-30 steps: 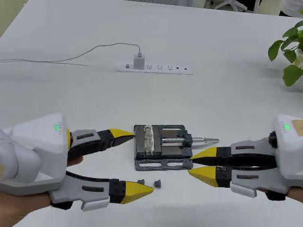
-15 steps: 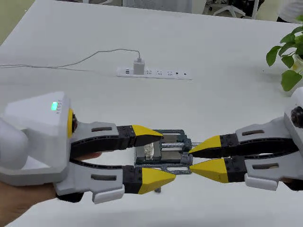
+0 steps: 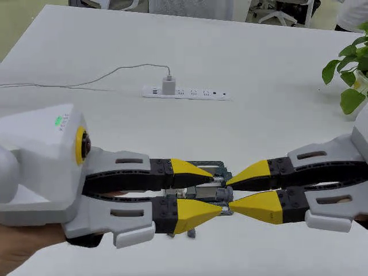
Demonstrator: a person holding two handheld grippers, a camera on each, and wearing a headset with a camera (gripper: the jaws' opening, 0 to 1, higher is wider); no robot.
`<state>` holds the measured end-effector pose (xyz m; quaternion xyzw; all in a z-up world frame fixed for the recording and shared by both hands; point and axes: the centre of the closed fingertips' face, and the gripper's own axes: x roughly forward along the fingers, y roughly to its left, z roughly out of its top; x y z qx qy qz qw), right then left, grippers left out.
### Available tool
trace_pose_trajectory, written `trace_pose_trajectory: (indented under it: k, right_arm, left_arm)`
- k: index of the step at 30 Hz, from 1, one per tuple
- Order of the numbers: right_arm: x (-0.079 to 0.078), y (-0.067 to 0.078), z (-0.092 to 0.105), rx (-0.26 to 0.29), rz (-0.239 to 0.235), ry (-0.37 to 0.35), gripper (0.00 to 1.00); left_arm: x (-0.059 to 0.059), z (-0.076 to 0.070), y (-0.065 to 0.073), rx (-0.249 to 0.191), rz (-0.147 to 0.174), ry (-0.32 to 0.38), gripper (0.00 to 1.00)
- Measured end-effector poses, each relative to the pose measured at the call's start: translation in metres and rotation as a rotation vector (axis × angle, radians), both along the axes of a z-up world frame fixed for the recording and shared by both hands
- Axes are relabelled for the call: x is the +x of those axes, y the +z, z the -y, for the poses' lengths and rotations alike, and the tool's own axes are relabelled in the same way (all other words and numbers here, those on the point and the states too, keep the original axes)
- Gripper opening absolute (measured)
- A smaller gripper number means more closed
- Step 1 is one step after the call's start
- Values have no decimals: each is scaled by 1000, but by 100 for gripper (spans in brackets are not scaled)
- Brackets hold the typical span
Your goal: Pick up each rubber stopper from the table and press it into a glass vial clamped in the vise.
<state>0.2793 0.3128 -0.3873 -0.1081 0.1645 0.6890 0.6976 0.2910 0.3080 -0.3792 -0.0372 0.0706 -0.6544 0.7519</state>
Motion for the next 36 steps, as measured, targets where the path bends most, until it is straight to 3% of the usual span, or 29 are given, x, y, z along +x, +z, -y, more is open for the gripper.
trace_pose_trajectory:
  k: [5, 13, 25, 36]
  right_arm:
    - [-2, 2, -2, 7, 3, 9, 7]
    - [-3, 2, -2, 8, 7, 14, 7]
    - [-2, 4, -1, 17, 11, 3, 7]
    - [2, 9, -1, 41, 10, -22, 7]
  left_arm:
    - [-3, 1, 1, 0, -3, -17, 8]
    - [-5, 3, 2, 2, 3, -25, 5]
    - [-4, 3, 3, -6, 11, -17, 5]
    - [-1, 0, 8, -38, 13, 6, 4]
